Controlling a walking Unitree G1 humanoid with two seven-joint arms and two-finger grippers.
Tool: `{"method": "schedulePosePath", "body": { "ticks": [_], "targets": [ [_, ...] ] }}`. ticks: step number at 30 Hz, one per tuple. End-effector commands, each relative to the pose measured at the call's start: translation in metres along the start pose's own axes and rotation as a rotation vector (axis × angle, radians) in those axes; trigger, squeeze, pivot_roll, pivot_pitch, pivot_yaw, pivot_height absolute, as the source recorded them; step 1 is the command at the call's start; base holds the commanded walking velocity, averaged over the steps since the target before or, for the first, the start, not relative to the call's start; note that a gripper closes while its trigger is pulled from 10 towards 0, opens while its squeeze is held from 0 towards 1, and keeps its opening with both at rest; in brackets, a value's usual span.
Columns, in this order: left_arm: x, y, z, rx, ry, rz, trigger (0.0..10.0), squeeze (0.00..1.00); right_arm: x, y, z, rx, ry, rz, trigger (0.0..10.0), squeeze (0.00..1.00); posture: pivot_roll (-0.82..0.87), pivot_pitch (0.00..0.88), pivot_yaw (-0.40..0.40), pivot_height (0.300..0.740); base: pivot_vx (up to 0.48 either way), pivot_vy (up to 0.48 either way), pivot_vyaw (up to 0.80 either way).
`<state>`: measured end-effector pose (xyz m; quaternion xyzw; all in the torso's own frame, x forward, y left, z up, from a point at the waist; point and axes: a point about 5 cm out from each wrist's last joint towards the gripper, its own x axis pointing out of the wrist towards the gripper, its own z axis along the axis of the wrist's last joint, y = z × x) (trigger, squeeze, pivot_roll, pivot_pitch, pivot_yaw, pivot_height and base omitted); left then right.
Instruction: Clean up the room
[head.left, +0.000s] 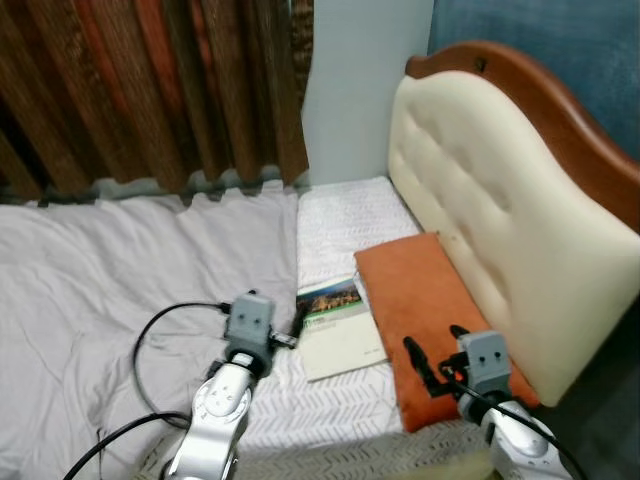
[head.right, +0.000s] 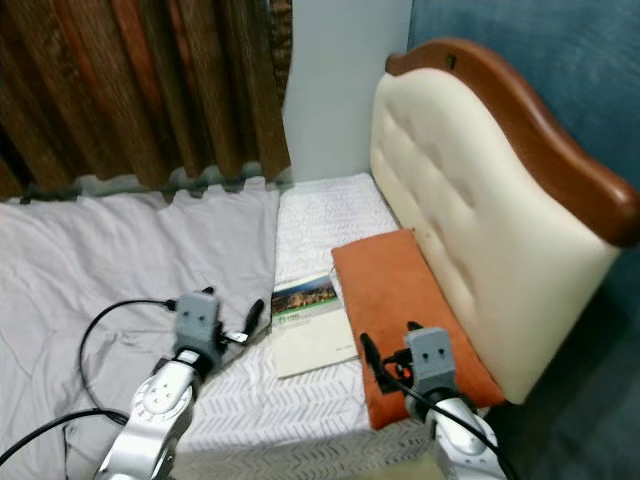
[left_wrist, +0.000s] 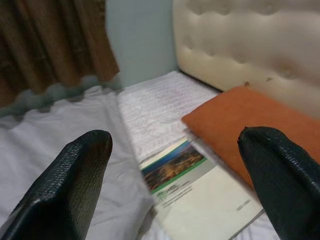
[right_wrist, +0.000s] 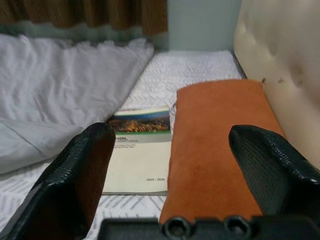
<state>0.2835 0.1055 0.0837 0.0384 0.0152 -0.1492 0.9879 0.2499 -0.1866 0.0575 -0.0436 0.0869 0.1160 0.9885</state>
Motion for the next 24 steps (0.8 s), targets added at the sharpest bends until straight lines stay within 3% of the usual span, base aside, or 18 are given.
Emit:
{"method": "schedulePosePath", "body": {
  "ticks": [1,9,14,15,16,17,20,23,24],
  "targets": [
    [0.0,0.008,0.001,0.006,0.005,0.014,10.0,0.0,0.006,0.004,0.005,-0.002,-0.018,0.02,10.0,0.0,-0.05,0.018,0.014,0.74,0.442,0.0,0.0],
    [-0.007,0.008,-0.001,-0.078,0.001,0.077,10.0,0.0,0.006,0.004,0.005,-0.01,-0.022,0.03,10.0,0.0,-0.05,0.023,0.013,0.74,0.441,0.0,0.0],
    [-0.014,0.012,-0.002,-0.088,-0.005,0.128,10.0,0.0,0.006,0.004,0.004,-0.01,-0.002,0.047,10.0,0.0,-0.04,0.022,0.005,0.74,0.442,0.0,0.0],
    [-0.036,0.021,0.001,-0.046,0.001,0.154,10.0,0.0,-0.012,-0.004,0.011,0.004,0.004,0.034,10.0,0.0,-0.03,0.021,-0.014,0.74,0.435,0.0,0.0],
    [-0.036,0.021,0.001,-0.046,0.001,0.154,10.0,0.0,-0.012,-0.004,0.011,0.004,0.004,0.034,10.0,0.0,-0.03,0.021,-0.014,0.74,0.435,0.0,0.0],
    [-0.054,0.025,-0.001,-0.031,0.034,0.154,10.0,0.0,-0.028,-0.008,0.012,0.015,0.021,0.023,10.0,0.0,-0.03,0.022,-0.016,0.74,0.412,0.0,0.0],
    [-0.106,0.029,-0.016,-0.025,0.16,0.16,10.0,0.0,-0.073,-0.011,-0.008,0.024,0.122,0.011,10.0,0.0,-0.01,0.041,-0.025,0.74,0.0,0.0,0.0],
    [-0.114,0.031,-0.02,-0.025,0.187,0.188,10.0,0.0,-0.08,-0.01,-0.016,0.027,0.149,0.009,10.0,0.0,-0.01,0.039,-0.024,0.74,0.0,0.0,0.0],
    [-0.108,0.031,-0.021,-0.028,0.187,0.206,10.0,0.0,-0.074,-0.009,-0.016,0.022,0.143,0.016,10.0,0.0,0.0,0.037,-0.028,0.74,0.0,0.0,0.0]
  ]
}}
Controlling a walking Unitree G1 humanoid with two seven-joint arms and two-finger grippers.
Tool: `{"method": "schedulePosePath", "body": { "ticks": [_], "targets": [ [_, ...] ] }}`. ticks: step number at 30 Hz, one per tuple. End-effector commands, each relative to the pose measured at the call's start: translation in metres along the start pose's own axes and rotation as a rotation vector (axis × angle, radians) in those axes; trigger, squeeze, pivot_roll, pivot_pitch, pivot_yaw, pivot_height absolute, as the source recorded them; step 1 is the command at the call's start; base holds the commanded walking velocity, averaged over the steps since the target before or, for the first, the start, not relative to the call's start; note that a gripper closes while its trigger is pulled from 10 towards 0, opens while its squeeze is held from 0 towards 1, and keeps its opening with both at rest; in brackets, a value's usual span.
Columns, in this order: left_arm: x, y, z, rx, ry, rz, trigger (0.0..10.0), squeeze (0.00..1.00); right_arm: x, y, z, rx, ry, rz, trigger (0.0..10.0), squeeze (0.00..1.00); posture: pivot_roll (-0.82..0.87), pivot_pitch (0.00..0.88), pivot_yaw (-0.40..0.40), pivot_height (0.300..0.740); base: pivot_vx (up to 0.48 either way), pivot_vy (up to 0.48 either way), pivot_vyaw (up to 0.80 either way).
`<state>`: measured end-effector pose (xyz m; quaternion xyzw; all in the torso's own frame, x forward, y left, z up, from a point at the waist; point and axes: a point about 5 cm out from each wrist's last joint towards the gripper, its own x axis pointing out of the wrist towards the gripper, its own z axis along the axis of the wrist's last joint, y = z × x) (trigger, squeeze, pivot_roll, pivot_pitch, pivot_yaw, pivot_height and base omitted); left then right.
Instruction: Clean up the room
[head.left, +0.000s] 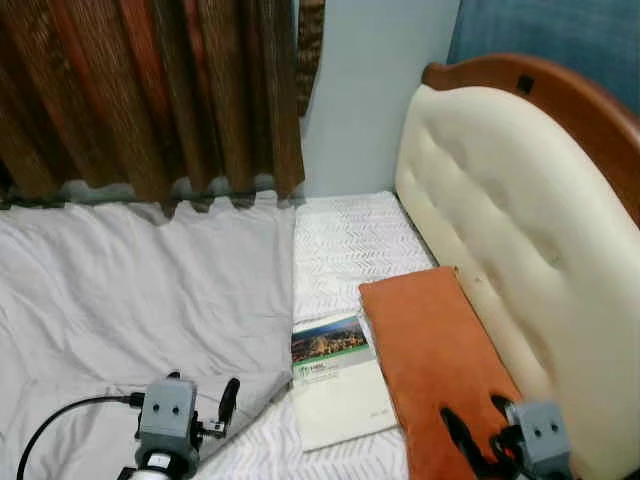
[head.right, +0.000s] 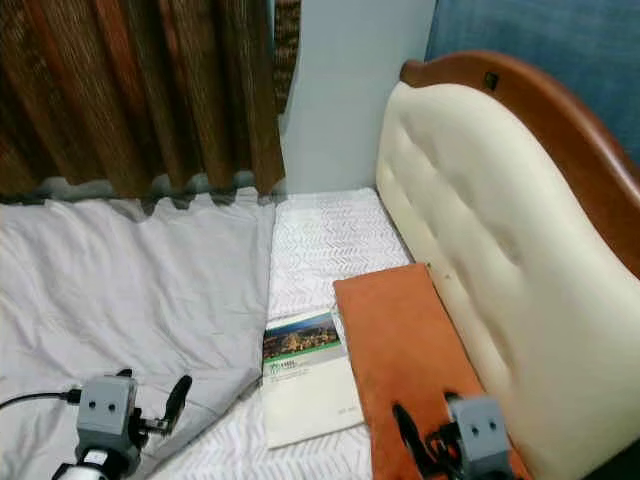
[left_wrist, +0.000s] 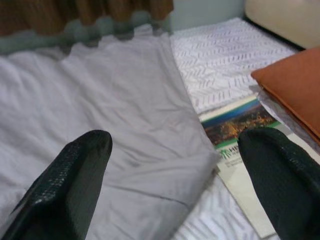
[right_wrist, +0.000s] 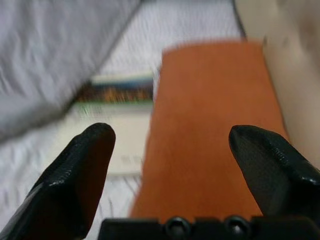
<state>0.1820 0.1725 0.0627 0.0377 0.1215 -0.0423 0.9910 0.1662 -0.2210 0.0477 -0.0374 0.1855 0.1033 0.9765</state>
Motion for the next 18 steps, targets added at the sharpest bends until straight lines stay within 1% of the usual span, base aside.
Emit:
{"method": "schedulePosePath", "body": {
  "ticks": [1,3,4,5,6,7,9,12,15,16,17,18],
  "targets": [
    [0.006,-0.003,0.009,0.005,-0.032,0.002,10.0,0.0,0.01,0.005,0.012,-0.016,-0.053,0.028,10.0,0.0,0.0,0.037,-0.028,0.74,0.0,0.0,0.0],
    [0.016,-0.006,0.017,0.011,-0.054,0.022,10.0,0.0,0.028,0.009,0.022,-0.025,-0.08,0.057,10.0,0.0,0.0,0.037,-0.022,0.74,0.0,0.0,0.0],
    [0.02,-0.007,0.021,0.016,-0.062,0.019,10.0,0.0,0.042,0.011,0.027,-0.03,-0.085,0.077,10.0,0.0,0.01,0.042,-0.024,0.74,0.0,0.0,0.0],
    [0.02,-0.007,0.023,0.02,-0.064,0.014,10.0,0.0,0.049,0.012,0.032,-0.033,-0.086,0.089,10.0,0.0,0.01,0.044,-0.024,0.74,0.0,0.0,0.0],
    [0.02,-0.006,0.025,0.034,-0.065,0.014,10.0,0.0,0.056,0.013,0.034,-0.014,-0.081,0.094,10.0,0.0,0.03,0.058,-0.024,0.74,0.0,0.0,0.0],
    [0.02,-0.006,0.025,0.034,-0.065,0.014,10.0,0.0,0.056,0.013,0.034,-0.014,-0.081,0.094,10.0,0.0,0.03,0.058,-0.024,0.74,0.0,0.0,0.0],
    [0.019,-0.003,0.026,0.067,-0.058,-0.003,10.0,0.0,0.065,0.015,0.034,0.017,-0.059,0.102,10.0,0.0,0.05,0.068,-0.024,0.74,0.0,0.0,0.0],
    [0.013,-0.003,0.024,0.104,-0.04,-0.036,10.0,0.0,0.075,0.025,0.025,0.038,-0.006,0.122,10.0,0.0,0.08,0.116,-0.011,0.74,0.0,0.0,0.0],
    [0.01,-0.008,0.024,0.181,-0.03,-0.103,10.0,0.0,0.093,0.03,0.019,0.084,0.021,0.108,10.0,0.0,0.14,0.179,-0.004,0.74,0.0,0.0,0.0],
    [0.01,-0.008,0.024,0.181,-0.03,-0.103,10.0,0.0,0.093,0.03,0.019,0.084,0.021,0.108,10.0,0.0,0.14,0.179,-0.004,0.74,0.0,0.0,0.0],
    [0.007,-0.009,0.025,0.195,-0.033,-0.121,10.0,0.0,0.098,0.032,0.019,0.09,0.027,0.101,10.0,0.0,0.15,0.197,-0.003,0.74,0.0,0.0,0.0],
    [0.003,-0.01,0.024,0.203,-0.03,-0.132,10.0,0.0,0.105,0.035,0.018,0.067,0.04,0.104,10.0,0.0,0.16,0.219,-0.001,0.74,0.0,0.0,0.0]
  ]
}}
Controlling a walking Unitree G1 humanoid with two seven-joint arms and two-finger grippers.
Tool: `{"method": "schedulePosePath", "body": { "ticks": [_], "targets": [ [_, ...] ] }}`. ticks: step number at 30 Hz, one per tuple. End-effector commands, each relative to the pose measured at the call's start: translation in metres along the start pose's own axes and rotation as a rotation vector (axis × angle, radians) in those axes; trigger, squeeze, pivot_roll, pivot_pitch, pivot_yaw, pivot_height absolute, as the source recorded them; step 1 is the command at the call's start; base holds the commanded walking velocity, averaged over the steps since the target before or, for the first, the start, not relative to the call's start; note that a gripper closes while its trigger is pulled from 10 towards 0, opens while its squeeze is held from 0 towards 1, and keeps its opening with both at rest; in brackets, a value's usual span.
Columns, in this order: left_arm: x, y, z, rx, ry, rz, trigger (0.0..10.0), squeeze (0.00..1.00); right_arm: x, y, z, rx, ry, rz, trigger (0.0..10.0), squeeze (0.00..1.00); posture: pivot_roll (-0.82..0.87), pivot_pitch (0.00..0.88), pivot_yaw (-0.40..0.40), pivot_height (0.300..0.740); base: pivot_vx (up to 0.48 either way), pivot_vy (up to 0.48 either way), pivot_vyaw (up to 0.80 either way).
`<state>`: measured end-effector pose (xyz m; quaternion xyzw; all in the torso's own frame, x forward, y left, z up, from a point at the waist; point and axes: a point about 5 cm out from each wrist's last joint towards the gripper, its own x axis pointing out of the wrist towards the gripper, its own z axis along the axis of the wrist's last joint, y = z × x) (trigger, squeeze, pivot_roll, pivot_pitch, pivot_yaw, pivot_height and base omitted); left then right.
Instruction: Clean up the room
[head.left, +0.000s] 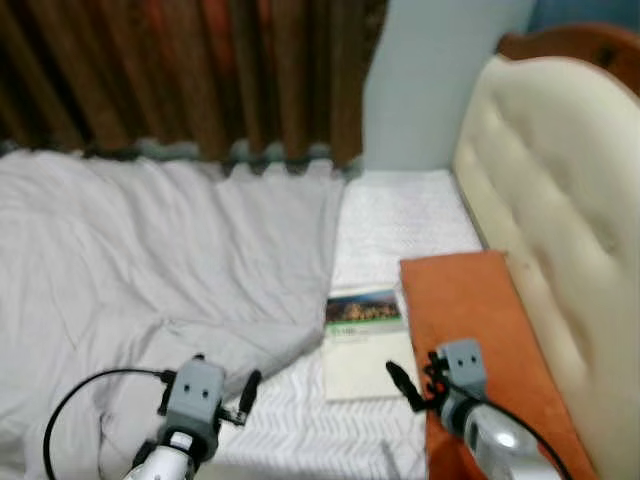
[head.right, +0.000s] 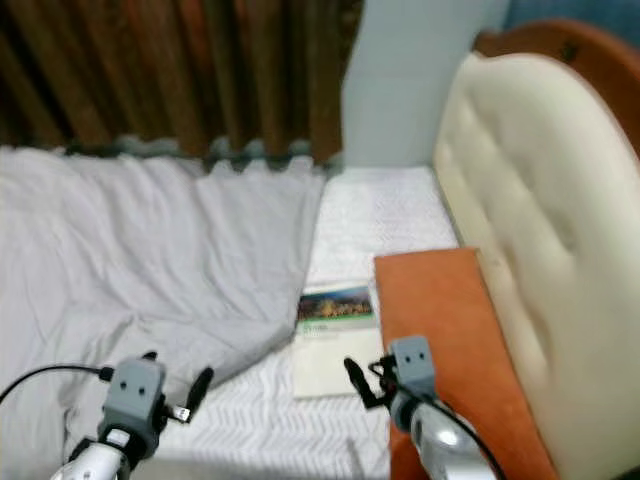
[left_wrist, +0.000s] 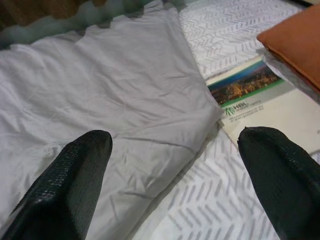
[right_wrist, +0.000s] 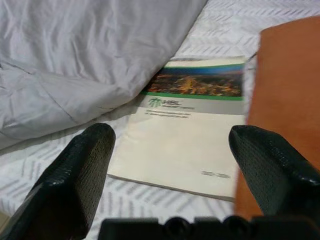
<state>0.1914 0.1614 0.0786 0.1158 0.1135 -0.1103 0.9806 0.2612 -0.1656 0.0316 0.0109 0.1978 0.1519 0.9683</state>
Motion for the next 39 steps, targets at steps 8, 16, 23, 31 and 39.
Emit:
{"method": "schedulePosePath", "body": {
  "ticks": [8,16,23,31,39],
  "targets": [
    [-0.02,-0.003,-0.001,-0.012,0.009,0.009,10.0,0.0,0.004,-0.007,0.014,-0.045,-0.088,-0.083,10.0,0.0,0.16,0.214,-0.012,0.74,0.0,0.0,0.0],
    [-0.005,-0.005,0.011,-0.061,-0.041,-0.004,10.0,0.0,-0.009,0.019,0.007,-0.045,-0.149,-0.056,10.0,0.0,0.09,0.251,0.009,0.74,0.0,0.0,0.0],
    [-0.041,-0.031,0.049,0.028,-0.142,-0.213,10.0,0.0,0.052,0.043,0.036,0.025,-0.143,-0.006,10.0,0.0,0.23,0.474,0.026,0.74,0.0,0.0,0.0],
    [-0.082,-0.024,0.062,0.03,-0.102,-0.158,10.0,0.0,0.084,0.055,0.074,-0.025,-0.15,-0.04,10.0,0.0,0.34,0.585,0.008,0.74,0.0,0.0,0.0],
    [-0.117,-0.023,0.059,0.029,-0.008,-0.094,10.0,0.0,0.094,0.08,0.078,-0.143,-0.112,-0.035,10.0,0.0,0.41,0.632,0.003,0.74,0.0,0.0,0.0]
  ]
}}
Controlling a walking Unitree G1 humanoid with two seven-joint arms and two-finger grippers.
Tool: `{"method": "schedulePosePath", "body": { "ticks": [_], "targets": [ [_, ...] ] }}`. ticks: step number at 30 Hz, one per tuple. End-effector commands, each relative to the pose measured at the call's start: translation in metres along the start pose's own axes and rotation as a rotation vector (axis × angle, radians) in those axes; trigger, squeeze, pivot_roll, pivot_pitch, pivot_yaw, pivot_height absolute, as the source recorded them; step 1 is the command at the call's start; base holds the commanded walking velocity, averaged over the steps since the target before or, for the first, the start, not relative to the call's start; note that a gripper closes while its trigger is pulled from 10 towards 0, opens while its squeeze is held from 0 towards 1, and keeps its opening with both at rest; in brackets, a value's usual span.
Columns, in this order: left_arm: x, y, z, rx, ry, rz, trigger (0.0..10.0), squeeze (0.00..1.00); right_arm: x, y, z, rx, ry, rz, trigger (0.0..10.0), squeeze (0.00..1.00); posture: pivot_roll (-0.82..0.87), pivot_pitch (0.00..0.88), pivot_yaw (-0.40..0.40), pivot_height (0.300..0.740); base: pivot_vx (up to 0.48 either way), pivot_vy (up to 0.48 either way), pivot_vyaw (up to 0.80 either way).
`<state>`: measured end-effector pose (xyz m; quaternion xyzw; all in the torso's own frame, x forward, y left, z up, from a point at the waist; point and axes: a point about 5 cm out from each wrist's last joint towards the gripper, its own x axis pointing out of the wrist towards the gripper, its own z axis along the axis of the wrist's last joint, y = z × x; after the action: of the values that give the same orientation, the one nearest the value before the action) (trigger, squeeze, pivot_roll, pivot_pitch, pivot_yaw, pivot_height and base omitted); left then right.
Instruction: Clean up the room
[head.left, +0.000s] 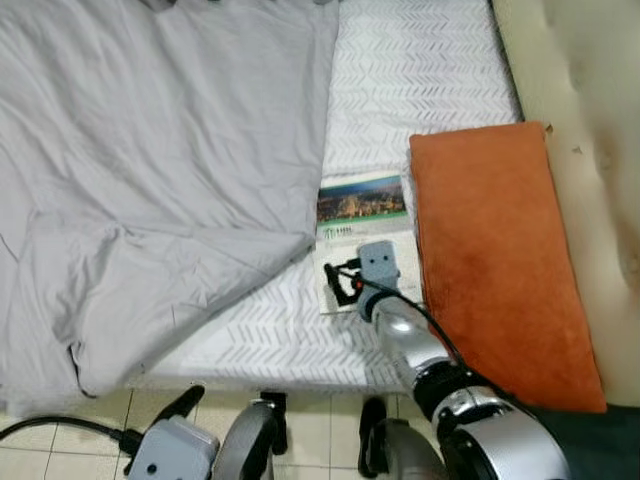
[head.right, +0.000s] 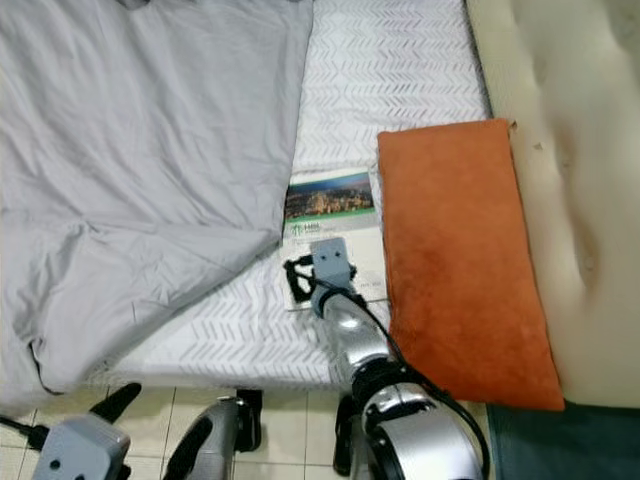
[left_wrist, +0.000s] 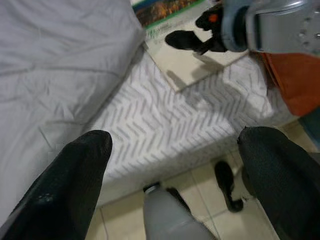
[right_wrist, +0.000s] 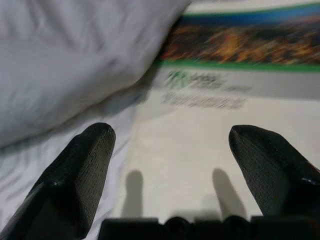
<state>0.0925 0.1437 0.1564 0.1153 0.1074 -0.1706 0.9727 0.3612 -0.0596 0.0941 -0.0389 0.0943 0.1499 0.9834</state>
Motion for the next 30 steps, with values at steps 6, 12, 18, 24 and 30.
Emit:
{"method": "schedulePosePath", "body": {
  "ticks": [6,12,18,24,30],
  "targets": [
    [-0.022,0.004,-0.003,0.021,0.037,0.047,10.0,0.0,-0.006,0.006,-0.026,-0.084,0.107,-0.021,10.0,0.0,0.44,0.65,0.033,0.74,0.0,0.0,0.0],
    [-0.037,-0.007,-0.003,-0.029,0.043,0.001,10.0,0.0,-0.012,-0.001,-0.043,-0.036,0.187,-0.069,10.0,0.0,0.45,0.69,0.05,0.74,0.0,0.0,0.0],
    [-0.039,-0.01,-0.003,-0.029,0.046,0.002,10.0,0.0,-0.017,-0.01,-0.055,0.13,0.26,-0.134,10.0,0.0,0.45,0.681,0.057,0.74,0.0,0.0,0.0],
    [-0.04,-0.007,-0.004,-0.021,0.057,-0.008,10.0,0.0,-0.022,-0.003,-0.067,0.298,0.304,-0.147,10.0,0.0,0.41,0.676,0.043,0.74,0.0,0.0,0.0],
    [-0.035,-0.008,-0.005,-0.014,0.061,-0.02,10.0,0.0,-0.024,0.018,-0.073,0.381,0.314,-0.112,10.0,0.0,0.37,0.667,0.026,0.74,0.0,0.0,0.0]
  ]
}}
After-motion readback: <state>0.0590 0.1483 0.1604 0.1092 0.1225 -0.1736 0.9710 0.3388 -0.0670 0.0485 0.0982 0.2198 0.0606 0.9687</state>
